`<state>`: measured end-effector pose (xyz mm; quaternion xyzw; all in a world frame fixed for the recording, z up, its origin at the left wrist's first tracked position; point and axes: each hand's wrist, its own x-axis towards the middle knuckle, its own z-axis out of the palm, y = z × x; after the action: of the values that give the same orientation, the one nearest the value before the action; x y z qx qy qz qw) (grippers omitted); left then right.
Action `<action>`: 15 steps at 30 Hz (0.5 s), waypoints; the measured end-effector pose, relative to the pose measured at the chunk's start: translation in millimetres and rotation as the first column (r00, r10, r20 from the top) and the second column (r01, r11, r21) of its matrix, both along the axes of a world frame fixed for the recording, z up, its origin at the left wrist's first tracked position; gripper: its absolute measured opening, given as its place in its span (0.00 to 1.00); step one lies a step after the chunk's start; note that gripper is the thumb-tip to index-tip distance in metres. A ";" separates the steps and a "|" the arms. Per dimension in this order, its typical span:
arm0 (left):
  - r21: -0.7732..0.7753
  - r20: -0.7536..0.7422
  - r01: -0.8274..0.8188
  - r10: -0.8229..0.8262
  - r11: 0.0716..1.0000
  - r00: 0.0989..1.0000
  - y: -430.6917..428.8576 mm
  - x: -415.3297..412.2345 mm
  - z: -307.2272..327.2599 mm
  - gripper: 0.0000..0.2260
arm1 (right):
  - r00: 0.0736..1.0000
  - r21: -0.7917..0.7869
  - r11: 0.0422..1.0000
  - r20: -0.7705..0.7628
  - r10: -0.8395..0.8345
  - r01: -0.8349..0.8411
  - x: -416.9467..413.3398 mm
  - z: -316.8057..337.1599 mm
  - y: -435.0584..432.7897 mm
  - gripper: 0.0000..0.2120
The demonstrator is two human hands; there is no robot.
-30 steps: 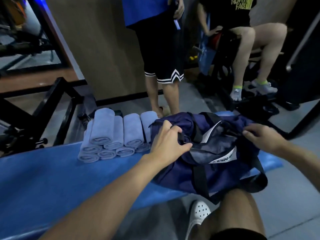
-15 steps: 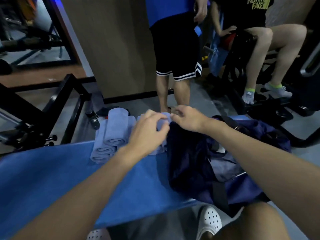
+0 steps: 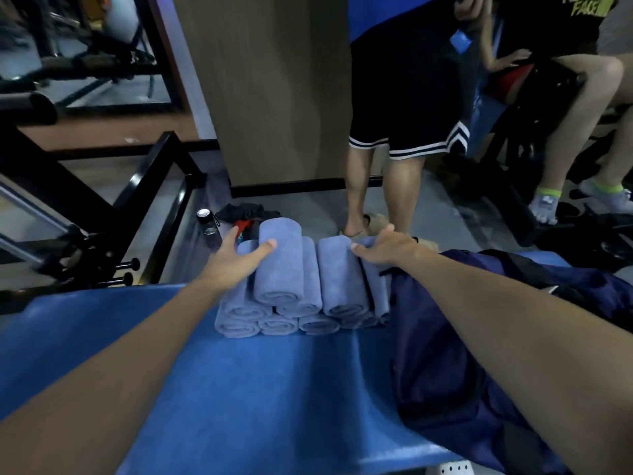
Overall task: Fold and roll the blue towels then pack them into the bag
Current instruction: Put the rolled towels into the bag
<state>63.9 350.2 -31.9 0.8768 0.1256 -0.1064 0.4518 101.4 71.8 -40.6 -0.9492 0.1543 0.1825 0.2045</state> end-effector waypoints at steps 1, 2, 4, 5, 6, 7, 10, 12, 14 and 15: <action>-0.041 -0.047 0.006 -0.008 0.999 0.999 0.6 2.3 -3.7 0.45 | 0.999 -0.001 1.000 -0.036 -0.004 0.004 3.7 -0.7 1.9 0.56; -0.099 -0.095 -0.005 -0.004 0.995 0.996 -1.0 2.3 -5.1 0.45 | 0.998 0.002 1.000 -0.065 0.009 -0.009 7.0 -1.9 3.5 0.55; -0.181 -0.134 0.007 -0.031 0.984 0.991 -2.9 4.6 -10.0 0.34 | 0.991 -0.016 0.999 -0.127 0.041 -0.043 11.0 -3.7 6.6 0.51; -0.191 -0.141 0.020 -0.048 0.981 0.989 -3.9 4.5 -10.9 0.31 | 0.987 -0.013 0.999 -0.155 0.029 -0.031 12.2 -4.6 7.6 0.51; -0.204 -0.142 0.024 -0.054 0.979 0.988 -5.6 3.7 -9.7 0.31 | 0.985 0.000 1.000 -0.173 0.020 -0.020 14.5 -6.3 7.4 0.52; -0.213 -0.137 0.017 -0.047 0.977 0.989 -5.8 3.9 -9.5 0.32 | 0.981 0.007 1.000 -0.193 0.009 -0.008 17.6 -8.2 7.1 0.54; -0.258 -0.152 -0.020 -0.020 0.966 0.988 -6.6 0.6 -6.2 0.29 | 0.982 0.014 1.000 -0.189 0.007 -0.005 25.3 -12.8 10.2 0.51; -0.275 -0.151 -0.034 -0.008 0.961 0.988 -6.1 -1.2 -5.5 0.32 | 0.978 0.030 1.000 -0.209 0.015 -0.009 29.5 -15.0 12.1 0.48; -0.282 -0.146 -0.044 0.003 0.958 0.989 -4.5 -1.7 -7.5 0.33 | 0.971 0.052 0.998 -0.237 0.033 -0.021 31.1 -15.8 15.9 0.45; -0.284 -0.148 -0.051 0.009 0.957 0.989 -2.6 -2.1 -8.2 0.32 | 0.972 0.055 0.998 -0.231 0.032 -0.019 30.3 -14.6 18.7 0.43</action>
<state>61.8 347.6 -40.1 0.7899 0.1548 -0.1798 0.5655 131.7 90.5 -55.2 -0.9176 0.1601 0.2987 0.2076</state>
